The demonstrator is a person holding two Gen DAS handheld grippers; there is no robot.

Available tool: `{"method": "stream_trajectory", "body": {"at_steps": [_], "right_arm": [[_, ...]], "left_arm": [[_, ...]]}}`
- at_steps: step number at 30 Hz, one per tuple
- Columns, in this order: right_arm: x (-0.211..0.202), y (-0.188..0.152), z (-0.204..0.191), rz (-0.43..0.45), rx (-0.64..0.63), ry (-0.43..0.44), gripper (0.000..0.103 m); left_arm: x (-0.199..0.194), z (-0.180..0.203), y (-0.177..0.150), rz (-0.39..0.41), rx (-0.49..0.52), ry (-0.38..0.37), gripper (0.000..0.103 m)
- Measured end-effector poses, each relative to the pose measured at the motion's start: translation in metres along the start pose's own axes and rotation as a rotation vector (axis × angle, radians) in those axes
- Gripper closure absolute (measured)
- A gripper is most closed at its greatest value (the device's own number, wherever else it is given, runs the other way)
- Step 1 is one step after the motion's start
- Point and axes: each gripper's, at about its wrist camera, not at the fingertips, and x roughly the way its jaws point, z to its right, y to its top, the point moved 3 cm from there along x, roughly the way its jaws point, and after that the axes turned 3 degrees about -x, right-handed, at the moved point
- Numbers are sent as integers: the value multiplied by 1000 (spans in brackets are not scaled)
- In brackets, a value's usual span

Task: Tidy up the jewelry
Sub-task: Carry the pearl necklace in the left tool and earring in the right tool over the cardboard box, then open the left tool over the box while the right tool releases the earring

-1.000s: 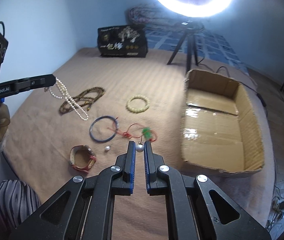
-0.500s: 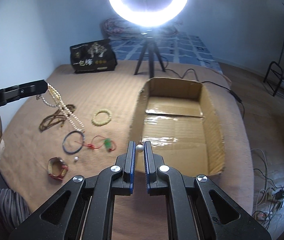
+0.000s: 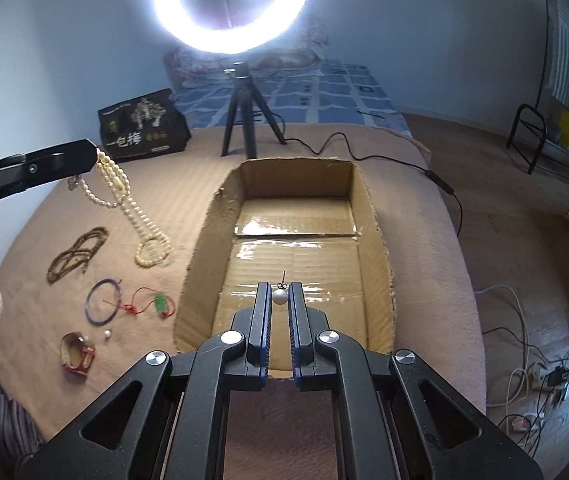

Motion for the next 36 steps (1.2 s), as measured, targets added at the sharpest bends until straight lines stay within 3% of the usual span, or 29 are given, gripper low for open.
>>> {"method": "stream_trajectory", "body": {"at_steps": [14,25,36], "right_arm": [[26,-9,20,-48,39,-22,96],[37,-15,27,-87,49,-32,96],[38,-16,25,-91,33,-40,96]], "left_arm": [[61,11,-21,-119,30,5,97],[76,11,-45,-187,48,22,97],[81,5,-48,-208,36,36,97]]}}
